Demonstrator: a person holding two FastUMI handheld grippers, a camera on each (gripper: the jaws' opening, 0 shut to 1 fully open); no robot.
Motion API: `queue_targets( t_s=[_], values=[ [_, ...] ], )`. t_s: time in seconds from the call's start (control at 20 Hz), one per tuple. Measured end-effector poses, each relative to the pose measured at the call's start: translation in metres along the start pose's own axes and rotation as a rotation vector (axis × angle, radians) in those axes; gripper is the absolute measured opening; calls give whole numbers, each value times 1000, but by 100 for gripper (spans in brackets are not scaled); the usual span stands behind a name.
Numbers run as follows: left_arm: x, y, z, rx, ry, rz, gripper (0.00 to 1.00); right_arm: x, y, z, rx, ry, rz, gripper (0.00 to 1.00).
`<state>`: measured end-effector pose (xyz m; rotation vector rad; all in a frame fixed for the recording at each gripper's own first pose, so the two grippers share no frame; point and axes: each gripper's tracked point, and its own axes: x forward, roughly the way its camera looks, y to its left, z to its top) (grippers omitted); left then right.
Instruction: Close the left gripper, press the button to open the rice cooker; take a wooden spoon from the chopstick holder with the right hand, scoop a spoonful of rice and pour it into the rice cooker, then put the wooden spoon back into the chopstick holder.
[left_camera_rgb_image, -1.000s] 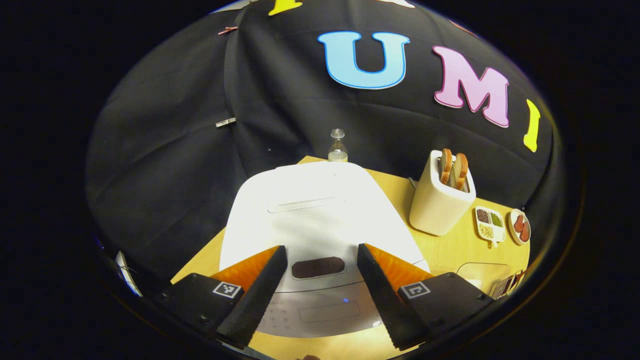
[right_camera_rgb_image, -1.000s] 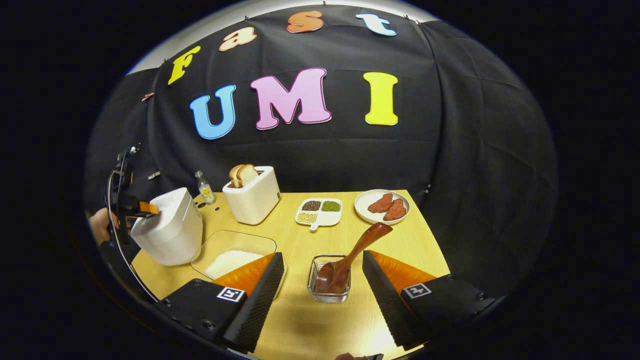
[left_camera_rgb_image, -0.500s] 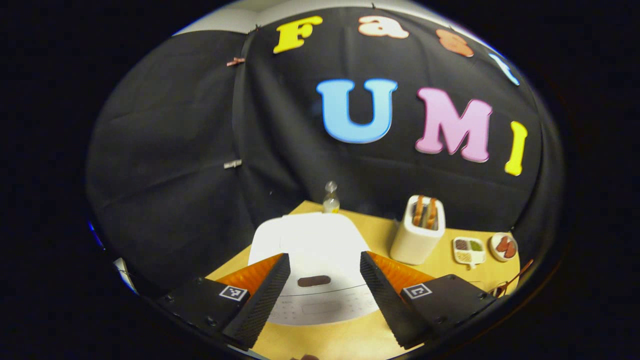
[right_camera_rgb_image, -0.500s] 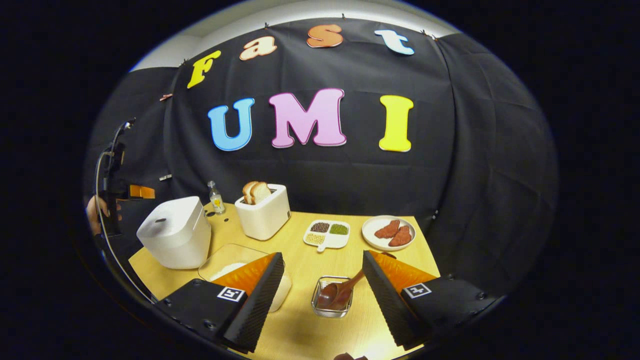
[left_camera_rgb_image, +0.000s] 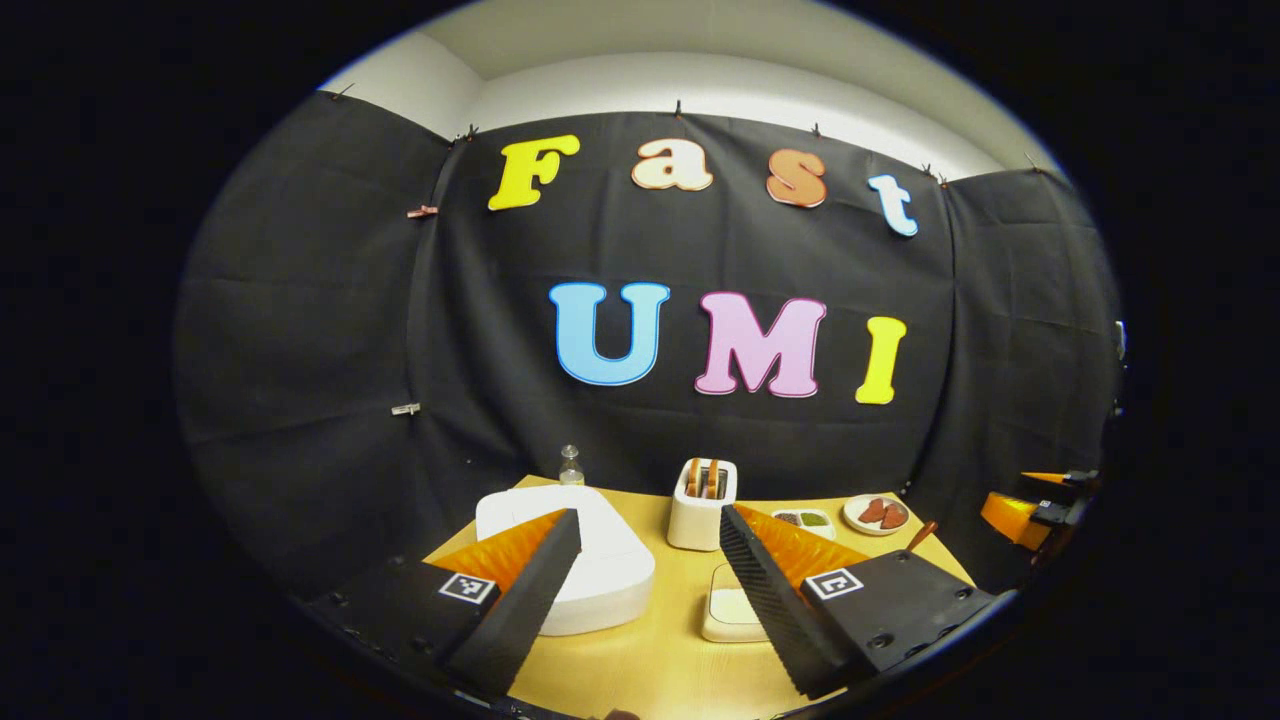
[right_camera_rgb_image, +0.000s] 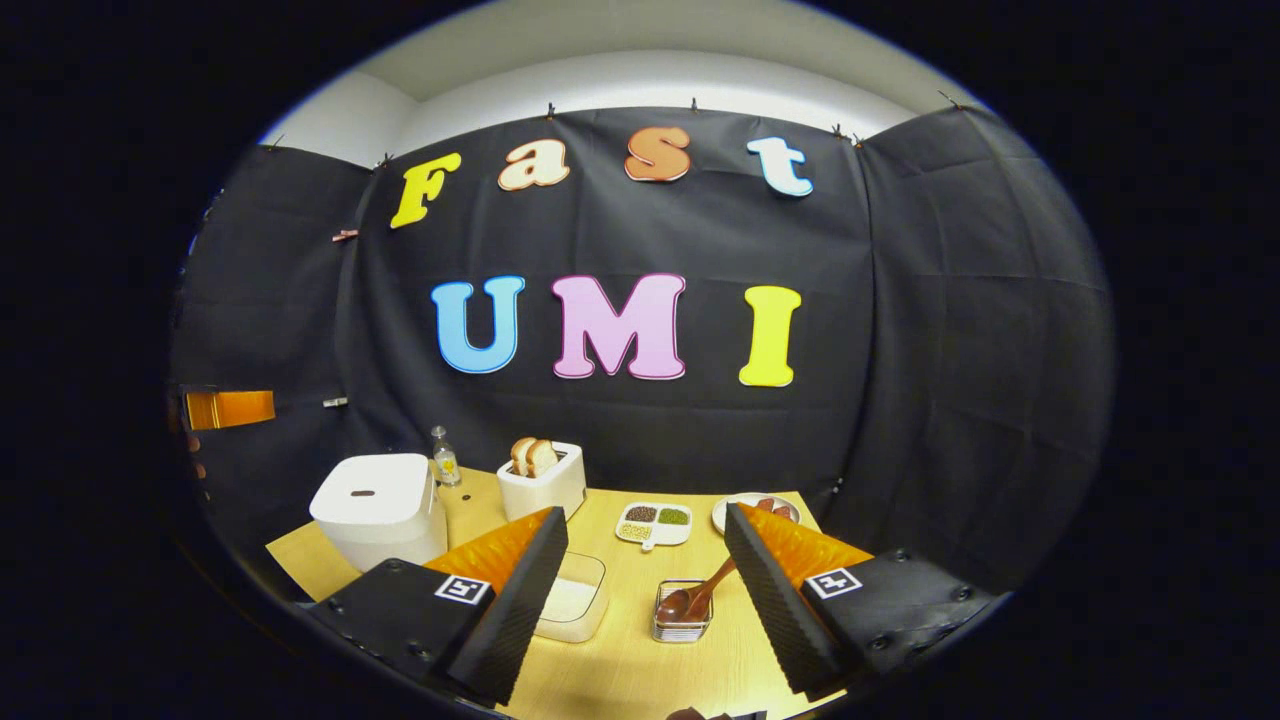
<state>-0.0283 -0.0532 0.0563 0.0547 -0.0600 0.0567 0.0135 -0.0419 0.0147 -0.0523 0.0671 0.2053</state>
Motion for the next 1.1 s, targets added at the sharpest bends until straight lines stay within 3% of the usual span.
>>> queue_targets(
  t_s=[0.3,0.7,1.1],
  values=[
    [-51,1,-24,-18,7,-48,97,-51,-5,-15,19,-6,-86,99],
    [-56,18,-19,57,2,-48,97,-59,13,-8,103,-16,-84,98],
    [-55,15,-28,11,25,-64,97,-57,16,-13,43,-5,-88,98]
  ],
)
